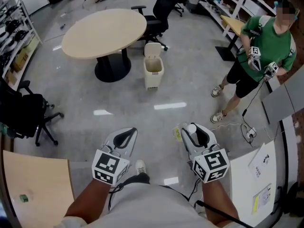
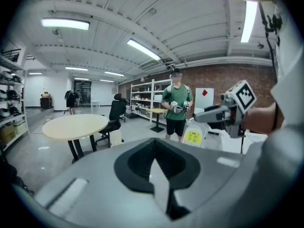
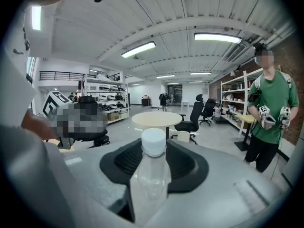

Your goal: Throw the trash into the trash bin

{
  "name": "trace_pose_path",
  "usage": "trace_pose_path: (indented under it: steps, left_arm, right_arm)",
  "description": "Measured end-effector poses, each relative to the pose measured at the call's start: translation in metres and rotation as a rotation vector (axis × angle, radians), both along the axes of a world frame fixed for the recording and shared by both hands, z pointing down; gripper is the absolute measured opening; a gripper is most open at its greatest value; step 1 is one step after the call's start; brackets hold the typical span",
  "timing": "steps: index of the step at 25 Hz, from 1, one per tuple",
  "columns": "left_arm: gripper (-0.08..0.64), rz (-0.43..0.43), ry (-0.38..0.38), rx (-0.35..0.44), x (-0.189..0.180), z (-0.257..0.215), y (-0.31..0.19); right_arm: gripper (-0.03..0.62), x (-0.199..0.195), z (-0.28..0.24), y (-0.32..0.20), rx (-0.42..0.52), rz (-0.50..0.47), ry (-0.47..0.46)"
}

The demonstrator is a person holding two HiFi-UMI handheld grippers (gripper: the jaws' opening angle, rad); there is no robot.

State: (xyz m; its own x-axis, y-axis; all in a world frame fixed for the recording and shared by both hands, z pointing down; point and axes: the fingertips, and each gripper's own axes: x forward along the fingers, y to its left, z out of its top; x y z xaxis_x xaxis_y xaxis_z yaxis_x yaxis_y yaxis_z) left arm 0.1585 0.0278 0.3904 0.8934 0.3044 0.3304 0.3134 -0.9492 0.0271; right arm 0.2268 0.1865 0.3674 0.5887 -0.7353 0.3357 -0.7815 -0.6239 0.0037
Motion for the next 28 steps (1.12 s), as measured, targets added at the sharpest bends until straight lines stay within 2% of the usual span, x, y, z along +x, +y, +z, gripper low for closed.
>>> trace_pose_path:
  steps: [10,18,23,28]
  left_arm:
    - [0.008,0.069,0.032,0.013,0.051,-0.009,-0.046]
    - [0.008,0.099,0.031,-0.026,0.061,-0.005,-0.047]
    - [0.008,0.093,0.036,-0.036,0.067,-0.004,-0.049]
    - [0.008,0.050,0.033,-0.048,0.074,-0.006,-0.060]
  right_arm:
    - [0.155,0.043,-0.009,-0.045,0.016,0.071,0.017]
    - [0.155,0.052,-0.012,-0.055,-0.016,0.078,0.030]
    - [0.155,0.062,-0.009,-0.062,-0.016,0.066,0.021]
    - [0.155,0.075,-0.011,-0.078,0.012,0.039,0.015]
